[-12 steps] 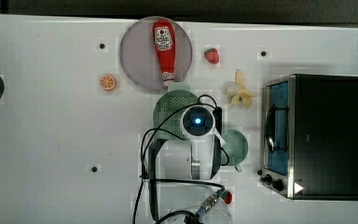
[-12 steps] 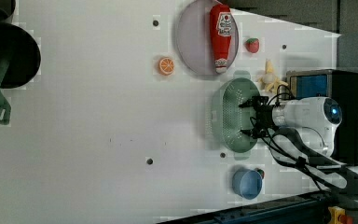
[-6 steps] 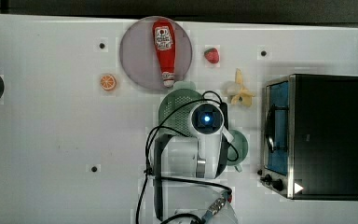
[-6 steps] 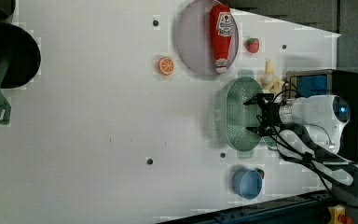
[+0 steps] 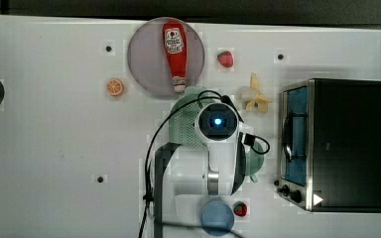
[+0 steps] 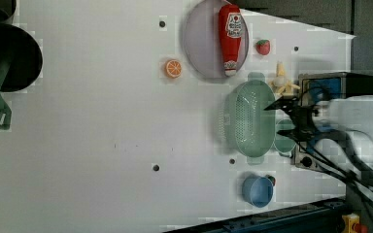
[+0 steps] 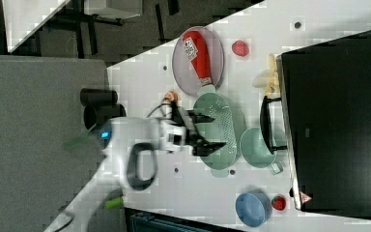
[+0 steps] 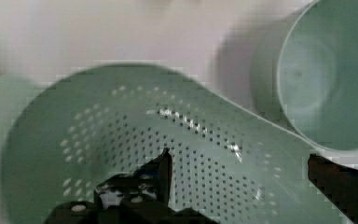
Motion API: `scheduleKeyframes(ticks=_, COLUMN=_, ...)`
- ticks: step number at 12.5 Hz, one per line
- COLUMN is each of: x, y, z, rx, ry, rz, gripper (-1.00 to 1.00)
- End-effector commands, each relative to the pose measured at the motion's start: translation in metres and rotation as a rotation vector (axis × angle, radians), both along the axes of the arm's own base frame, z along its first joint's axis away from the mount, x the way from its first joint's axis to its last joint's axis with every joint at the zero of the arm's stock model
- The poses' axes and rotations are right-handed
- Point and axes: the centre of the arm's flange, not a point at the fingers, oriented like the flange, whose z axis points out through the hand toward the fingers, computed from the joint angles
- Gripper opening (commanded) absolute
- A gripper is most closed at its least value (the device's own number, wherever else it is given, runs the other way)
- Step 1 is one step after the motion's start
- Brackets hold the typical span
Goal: Drag strainer left to right.
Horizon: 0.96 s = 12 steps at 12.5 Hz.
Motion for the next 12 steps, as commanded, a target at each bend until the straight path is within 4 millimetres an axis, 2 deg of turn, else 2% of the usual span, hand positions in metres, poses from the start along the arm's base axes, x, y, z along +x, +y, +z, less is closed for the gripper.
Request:
scheduleKeyframes(ticks=1, x=0.019, y=0.009, z=0.117, rx=0.017, ry=-0.070, rz=0.149, gripper=1.00)
scheduleKeyframes(ticks=4, x=0.010, y=0.013, z=0.214, rx=0.020, ry=-0.029, rz=0.145, gripper=1.00)
scheduleKeyframes(ticks=7, x=-0.019, y=0.018, z=0.287, rx=0.072, ry=0.012, rz=0.126, gripper=1.00)
scheduleKeyframes(ticks=9, x=-0.034, y=0.020, z=0.319, rx=0.082, ry=-0.019, rz=0.170, gripper=1.00)
scheduleKeyframes(ticks=10, x=-0.039, y=0.021, z=0.329, rx=0.082, ry=-0.038, rz=0.205, gripper=1.00)
scheduleKeyframes(ticks=12, x=-0.048, y=0.019, z=0.334, rx=0.087, ry=-0.030, rz=0.214, gripper=1.00)
